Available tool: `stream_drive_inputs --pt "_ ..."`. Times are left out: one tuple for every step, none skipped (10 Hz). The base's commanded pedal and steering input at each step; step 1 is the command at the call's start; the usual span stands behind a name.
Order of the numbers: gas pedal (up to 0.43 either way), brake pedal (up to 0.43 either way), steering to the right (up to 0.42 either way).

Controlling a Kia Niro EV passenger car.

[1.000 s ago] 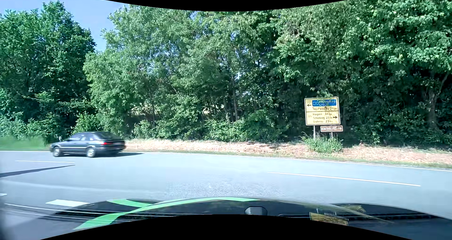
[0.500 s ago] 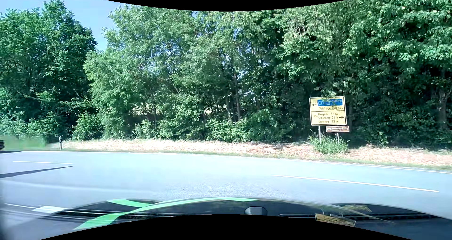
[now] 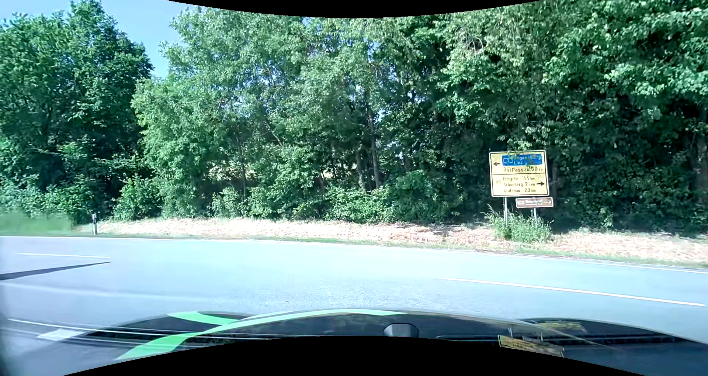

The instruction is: Follow the waypoints while adhering to traffic rules and regulations

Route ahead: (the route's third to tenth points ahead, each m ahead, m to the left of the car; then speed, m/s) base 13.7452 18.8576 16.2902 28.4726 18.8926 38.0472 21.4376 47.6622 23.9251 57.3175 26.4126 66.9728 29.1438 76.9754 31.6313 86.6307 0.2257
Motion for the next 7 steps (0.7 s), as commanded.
stream_drive_inputs --pt "0.0 0.183 -0.139" --pt "0.0 0.183 -0.138" --pt "0.0 0.183 -0.138" --pt "0.0 0.183 -0.138" --pt "0.0 0.183 -0.138" --pt "0.0 0.183 -0.137" --pt "0.0 0.189 -0.135"
